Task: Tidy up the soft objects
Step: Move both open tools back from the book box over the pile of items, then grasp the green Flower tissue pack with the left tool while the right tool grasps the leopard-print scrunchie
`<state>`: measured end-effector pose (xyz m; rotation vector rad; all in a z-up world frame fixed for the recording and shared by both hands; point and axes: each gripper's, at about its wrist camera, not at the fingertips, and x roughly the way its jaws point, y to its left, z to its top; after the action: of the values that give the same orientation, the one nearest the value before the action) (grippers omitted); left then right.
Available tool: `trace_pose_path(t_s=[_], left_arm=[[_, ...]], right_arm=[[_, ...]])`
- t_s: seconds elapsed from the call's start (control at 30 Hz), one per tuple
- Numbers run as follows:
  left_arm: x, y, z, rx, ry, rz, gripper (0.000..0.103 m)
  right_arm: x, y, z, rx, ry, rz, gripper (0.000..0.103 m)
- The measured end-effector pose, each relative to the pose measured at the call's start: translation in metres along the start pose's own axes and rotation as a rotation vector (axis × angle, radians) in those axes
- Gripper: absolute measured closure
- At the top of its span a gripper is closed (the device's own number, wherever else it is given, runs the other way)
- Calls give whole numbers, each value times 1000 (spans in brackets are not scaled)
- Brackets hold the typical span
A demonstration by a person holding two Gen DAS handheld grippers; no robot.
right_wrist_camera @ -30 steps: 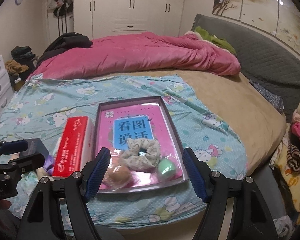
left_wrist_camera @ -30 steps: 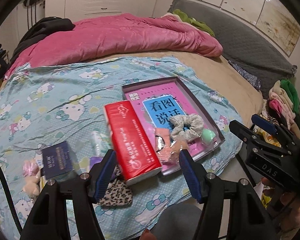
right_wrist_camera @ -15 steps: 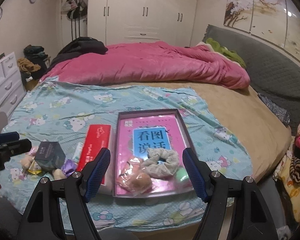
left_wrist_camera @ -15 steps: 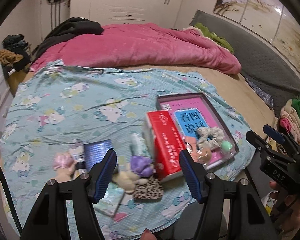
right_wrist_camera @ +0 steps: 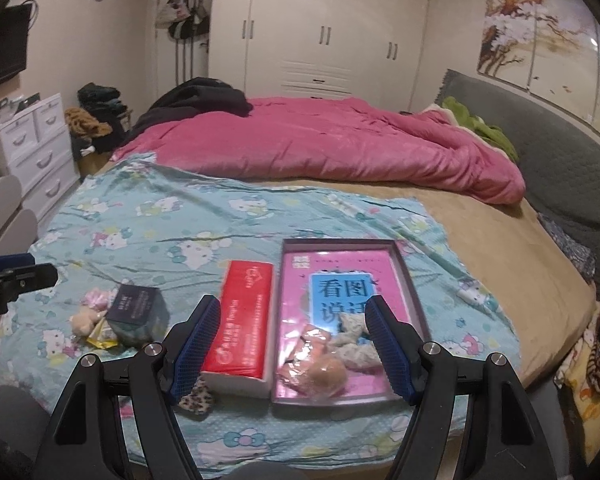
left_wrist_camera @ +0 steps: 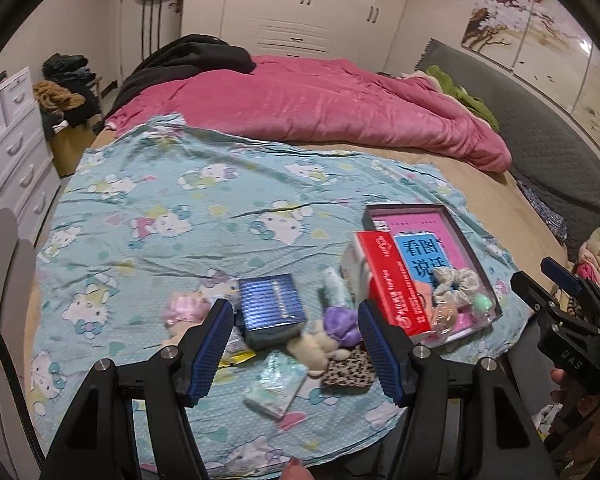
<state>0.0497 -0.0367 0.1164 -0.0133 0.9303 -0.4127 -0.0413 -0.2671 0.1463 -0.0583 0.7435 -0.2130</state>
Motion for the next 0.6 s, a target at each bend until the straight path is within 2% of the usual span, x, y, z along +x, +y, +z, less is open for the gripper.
trace_pose_path(t_s=[0.27,0.6], left_arm=[[-2,30,-15,-24,21,35,38],[22,48,-47,-40,104,47,38]], right_arm=[[0,38,-2,-62,4,63,27],[11,73,-27,-122,53,122,27]])
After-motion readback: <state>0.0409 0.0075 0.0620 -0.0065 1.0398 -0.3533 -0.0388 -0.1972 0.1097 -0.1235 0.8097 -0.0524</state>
